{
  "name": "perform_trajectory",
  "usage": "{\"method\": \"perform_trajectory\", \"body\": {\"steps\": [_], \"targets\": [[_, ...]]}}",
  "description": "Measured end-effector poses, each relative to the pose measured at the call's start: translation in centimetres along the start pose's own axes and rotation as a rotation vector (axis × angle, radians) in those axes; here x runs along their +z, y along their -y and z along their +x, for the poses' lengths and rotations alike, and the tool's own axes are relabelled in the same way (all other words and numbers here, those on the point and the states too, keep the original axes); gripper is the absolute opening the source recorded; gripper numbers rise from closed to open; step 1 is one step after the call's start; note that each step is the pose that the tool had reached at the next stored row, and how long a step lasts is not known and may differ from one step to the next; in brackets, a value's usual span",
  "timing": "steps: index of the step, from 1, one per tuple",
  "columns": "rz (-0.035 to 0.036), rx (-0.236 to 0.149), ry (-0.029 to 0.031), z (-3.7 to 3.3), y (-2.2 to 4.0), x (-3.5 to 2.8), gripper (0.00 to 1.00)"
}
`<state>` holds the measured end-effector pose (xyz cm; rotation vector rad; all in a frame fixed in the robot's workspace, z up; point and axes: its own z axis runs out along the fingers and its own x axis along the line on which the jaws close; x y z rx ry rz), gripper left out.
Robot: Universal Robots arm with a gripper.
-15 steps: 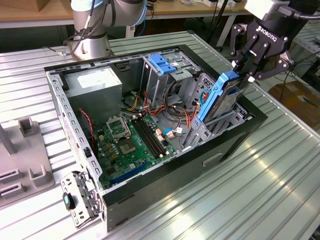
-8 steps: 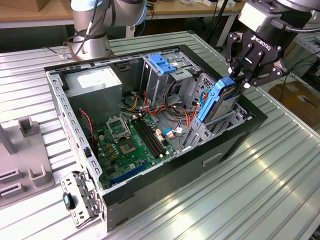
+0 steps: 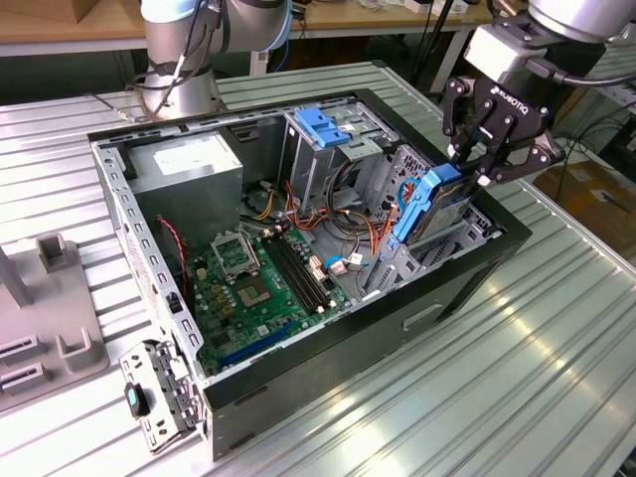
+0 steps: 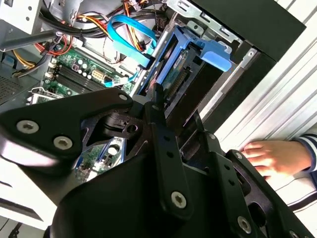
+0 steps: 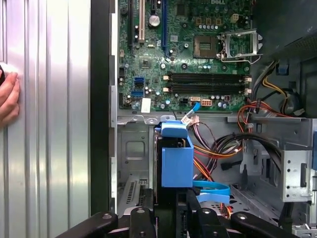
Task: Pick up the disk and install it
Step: 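Insert the disk into the insertion slot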
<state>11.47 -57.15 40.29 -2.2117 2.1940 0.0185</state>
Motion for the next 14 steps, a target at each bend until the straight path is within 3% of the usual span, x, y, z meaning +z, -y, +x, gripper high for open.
{"method": "perform_trajectory", "body": {"steps": [11, 14], "targets": [[-0.0001, -0.003, -0.0001, 0.07, -0.03, 2.51, 0.35], [-0.0001, -0.003, 0.0, 0.07, -0.02, 2.57, 0.35]]}}
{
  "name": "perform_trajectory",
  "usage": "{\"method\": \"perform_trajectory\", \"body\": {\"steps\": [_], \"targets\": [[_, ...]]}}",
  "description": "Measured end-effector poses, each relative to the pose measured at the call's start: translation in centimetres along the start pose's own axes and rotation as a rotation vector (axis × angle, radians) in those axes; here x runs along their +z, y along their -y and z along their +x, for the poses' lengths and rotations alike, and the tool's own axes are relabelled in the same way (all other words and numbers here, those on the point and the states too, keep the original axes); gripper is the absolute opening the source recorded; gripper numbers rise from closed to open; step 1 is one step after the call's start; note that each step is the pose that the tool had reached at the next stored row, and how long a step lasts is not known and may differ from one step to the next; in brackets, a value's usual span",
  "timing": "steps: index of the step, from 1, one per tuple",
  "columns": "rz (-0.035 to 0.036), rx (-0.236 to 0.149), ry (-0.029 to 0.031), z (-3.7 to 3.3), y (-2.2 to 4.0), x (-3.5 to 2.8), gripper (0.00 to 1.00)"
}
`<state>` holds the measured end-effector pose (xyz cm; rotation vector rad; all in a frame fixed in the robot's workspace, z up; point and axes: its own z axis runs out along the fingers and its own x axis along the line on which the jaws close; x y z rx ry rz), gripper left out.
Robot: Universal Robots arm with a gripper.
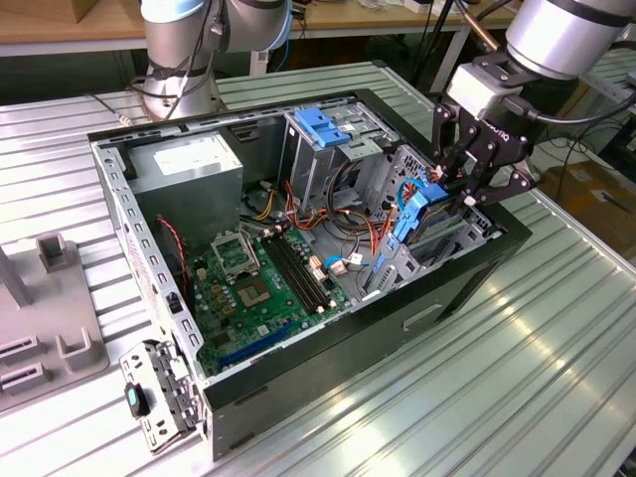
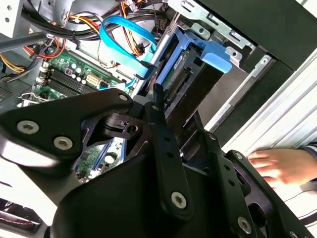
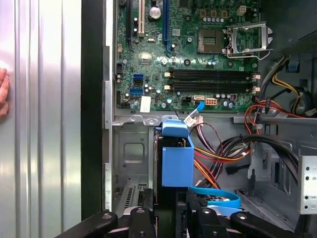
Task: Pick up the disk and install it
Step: 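Insert the disk into the insertion slot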
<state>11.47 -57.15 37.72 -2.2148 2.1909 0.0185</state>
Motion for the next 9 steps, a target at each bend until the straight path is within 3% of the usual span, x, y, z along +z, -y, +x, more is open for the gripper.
{"method": "perform_trajectory", "body": {"steps": [2, 3, 9], "targets": [[0.0001, 0.0, 0.0003, 0.0, 0.0, 0.06, 0.36], [0.0, 0.0, 0.0001, 0.0, 0.0, 0.08, 0.42], [0.0, 0.0, 0.0, 0.01, -0.11, 0.52, 0.42]]}}
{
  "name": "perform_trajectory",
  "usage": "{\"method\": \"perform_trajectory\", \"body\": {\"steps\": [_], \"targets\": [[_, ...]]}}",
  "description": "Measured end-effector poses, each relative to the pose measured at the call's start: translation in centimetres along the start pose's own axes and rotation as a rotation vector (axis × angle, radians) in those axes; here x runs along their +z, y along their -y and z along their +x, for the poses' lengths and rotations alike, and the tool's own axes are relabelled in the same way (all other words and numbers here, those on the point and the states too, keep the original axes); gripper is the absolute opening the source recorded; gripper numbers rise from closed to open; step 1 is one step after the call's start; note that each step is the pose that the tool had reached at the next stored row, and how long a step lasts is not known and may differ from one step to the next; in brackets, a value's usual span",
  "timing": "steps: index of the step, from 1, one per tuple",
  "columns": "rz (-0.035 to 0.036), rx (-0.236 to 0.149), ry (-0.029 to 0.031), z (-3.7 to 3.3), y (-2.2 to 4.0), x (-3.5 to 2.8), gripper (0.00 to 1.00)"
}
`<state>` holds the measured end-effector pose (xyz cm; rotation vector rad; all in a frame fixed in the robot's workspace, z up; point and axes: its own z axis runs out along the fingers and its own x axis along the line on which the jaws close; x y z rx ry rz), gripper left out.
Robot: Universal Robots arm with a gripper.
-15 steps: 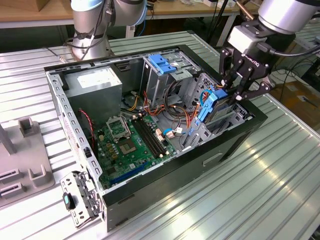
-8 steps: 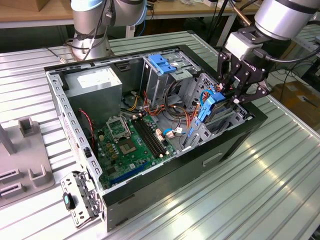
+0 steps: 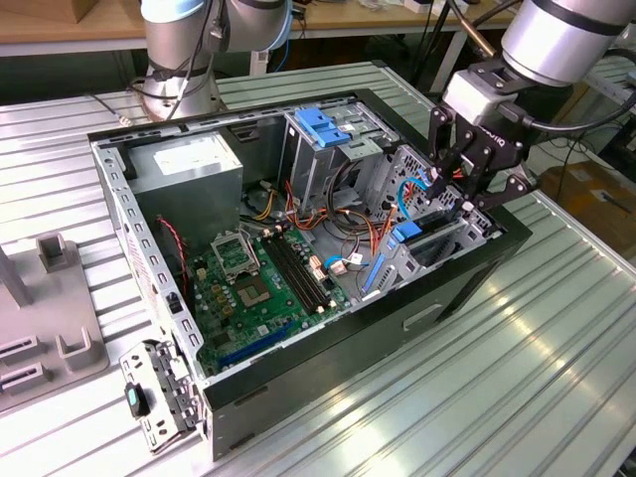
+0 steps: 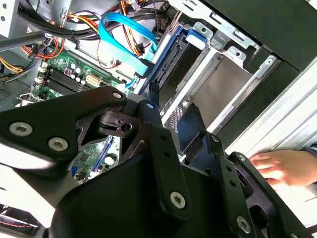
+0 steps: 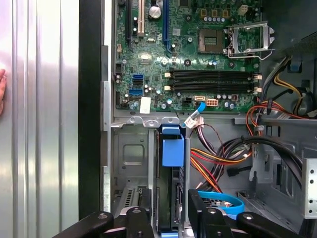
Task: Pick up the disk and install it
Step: 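Insert the first disk wire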
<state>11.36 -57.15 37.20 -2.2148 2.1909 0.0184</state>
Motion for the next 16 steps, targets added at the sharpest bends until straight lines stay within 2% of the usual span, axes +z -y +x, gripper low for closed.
{"method": "perform_trajectory", "body": {"steps": [12, 16], "targets": [[0.0, 0.0, 0.0, 0.0, -0.02, 0.01, 0.42], [0.0, 0.0, 0.0, -0.07, -0.01, -0.66, 0.42]]}}
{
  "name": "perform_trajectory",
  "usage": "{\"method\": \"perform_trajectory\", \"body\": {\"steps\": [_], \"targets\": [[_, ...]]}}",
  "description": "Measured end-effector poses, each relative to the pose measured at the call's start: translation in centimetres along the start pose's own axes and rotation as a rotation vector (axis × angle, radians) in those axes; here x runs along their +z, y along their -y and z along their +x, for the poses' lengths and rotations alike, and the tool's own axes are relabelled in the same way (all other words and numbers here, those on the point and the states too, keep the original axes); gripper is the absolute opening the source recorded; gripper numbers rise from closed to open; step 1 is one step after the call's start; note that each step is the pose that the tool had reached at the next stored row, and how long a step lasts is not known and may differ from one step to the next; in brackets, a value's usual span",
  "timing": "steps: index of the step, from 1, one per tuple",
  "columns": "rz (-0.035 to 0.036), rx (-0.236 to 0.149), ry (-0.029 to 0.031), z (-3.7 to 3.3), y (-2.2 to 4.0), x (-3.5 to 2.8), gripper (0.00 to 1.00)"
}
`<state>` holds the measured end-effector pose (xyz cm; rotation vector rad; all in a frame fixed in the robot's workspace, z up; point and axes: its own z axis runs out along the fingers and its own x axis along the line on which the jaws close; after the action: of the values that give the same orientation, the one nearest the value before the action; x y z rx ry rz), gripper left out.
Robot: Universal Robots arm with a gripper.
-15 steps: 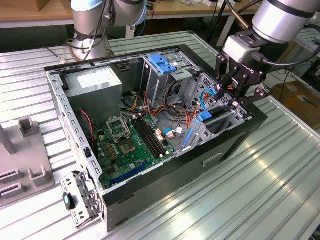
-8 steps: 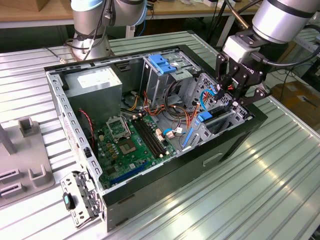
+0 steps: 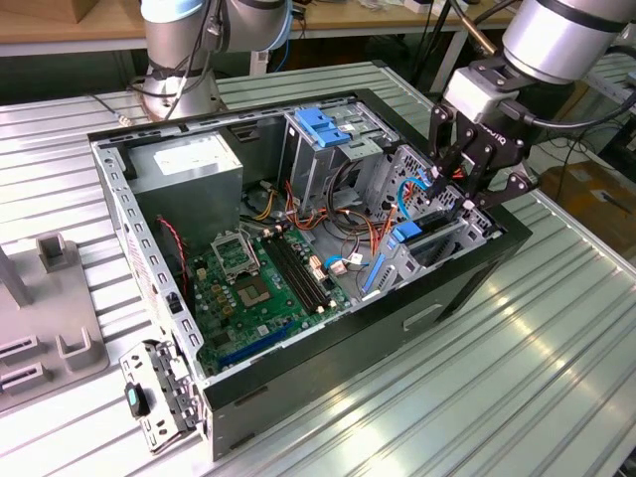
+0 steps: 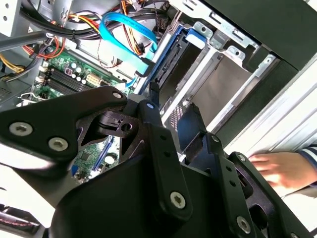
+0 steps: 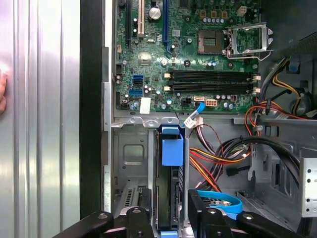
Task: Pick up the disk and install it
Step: 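Insert the first disk wire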
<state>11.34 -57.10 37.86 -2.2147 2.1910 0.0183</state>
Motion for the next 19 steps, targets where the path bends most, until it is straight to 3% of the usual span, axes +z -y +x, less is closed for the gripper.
{"method": "perform_trajectory", "body": {"steps": [6, 9, 12, 14, 15, 16, 19], "targets": [[-0.0001, 0.0, 0.0003, -0.35, 0.22, -0.24, 0.42], [-0.0001, -0.001, 0.0003, -1.26, 0.9, -0.17, 0.42], [-0.0001, -0.004, 0.0, -2.49, 1.11, 0.52, 0.42], [-0.0003, -0.007, -0.0008, -2.77, 1.19, 0.97, 0.42], [-0.0004, -0.008, -0.0044, -2.87, 1.52, 1.19, 0.42], [-0.002, -0.008, -0.0134, -2.88, 2.09, 1.2, 0.42], [-0.0023, -0.008, -0.0172, -2.87, 2.1, 1.2, 0.42]]}}
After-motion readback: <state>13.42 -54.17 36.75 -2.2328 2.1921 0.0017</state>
